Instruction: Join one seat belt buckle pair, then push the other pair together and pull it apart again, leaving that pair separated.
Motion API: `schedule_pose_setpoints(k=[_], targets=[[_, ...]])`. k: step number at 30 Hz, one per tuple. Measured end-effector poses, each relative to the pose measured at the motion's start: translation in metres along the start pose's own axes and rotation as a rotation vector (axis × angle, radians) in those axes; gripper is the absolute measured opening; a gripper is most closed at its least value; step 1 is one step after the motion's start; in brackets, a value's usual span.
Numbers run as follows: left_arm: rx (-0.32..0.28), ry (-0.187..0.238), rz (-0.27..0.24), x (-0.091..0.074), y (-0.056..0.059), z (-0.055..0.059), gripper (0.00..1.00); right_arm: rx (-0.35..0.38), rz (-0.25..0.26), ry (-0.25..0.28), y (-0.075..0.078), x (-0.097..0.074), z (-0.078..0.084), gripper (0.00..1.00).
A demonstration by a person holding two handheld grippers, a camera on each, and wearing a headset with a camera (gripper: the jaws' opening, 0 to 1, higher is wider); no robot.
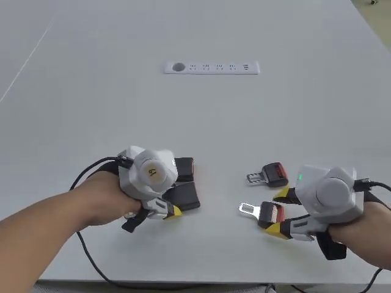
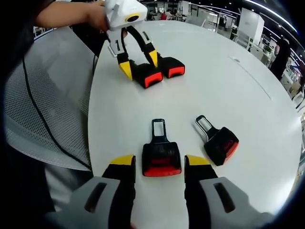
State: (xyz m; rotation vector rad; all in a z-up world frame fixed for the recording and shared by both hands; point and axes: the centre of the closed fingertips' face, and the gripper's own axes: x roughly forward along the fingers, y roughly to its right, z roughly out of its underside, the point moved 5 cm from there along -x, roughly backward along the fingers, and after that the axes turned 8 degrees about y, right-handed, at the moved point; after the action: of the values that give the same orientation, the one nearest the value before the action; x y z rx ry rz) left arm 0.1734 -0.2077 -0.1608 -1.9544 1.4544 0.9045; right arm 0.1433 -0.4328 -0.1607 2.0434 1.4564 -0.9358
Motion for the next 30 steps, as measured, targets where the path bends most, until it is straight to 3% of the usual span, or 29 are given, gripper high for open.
schedule_pose_setpoints(k=[5, 7, 16, 20, 30], targets=[[0.037, -0.002, 0.014, 0.001, 0.001, -0.001, 0.36, -0.012, -0.023, -0.015, 0.001, 0.002, 0.004, 0.37], [0.057, 0.002, 0.027, 0.002, 0.002, -0.002, 0.36, -0.022, -0.033, -0.021, -0.005, -0.002, -0.002, 0.36], [0.086, -0.001, 0.057, 0.004, 0.002, -0.002, 0.36, -0.084, -0.086, -0.052, 0.004, 0.003, 0.003, 0.32], [0.127, 0.001, 0.075, 0.004, 0.003, -0.002, 0.35, -0.135, -0.133, -0.075, 0.007, 0.004, 0.005, 0.32], [0.133, -0.005, 0.077, 0.002, 0.004, 0.001, 0.35, -0.188, -0.169, -0.099, 0.008, 0.003, 0.001, 0.32]])
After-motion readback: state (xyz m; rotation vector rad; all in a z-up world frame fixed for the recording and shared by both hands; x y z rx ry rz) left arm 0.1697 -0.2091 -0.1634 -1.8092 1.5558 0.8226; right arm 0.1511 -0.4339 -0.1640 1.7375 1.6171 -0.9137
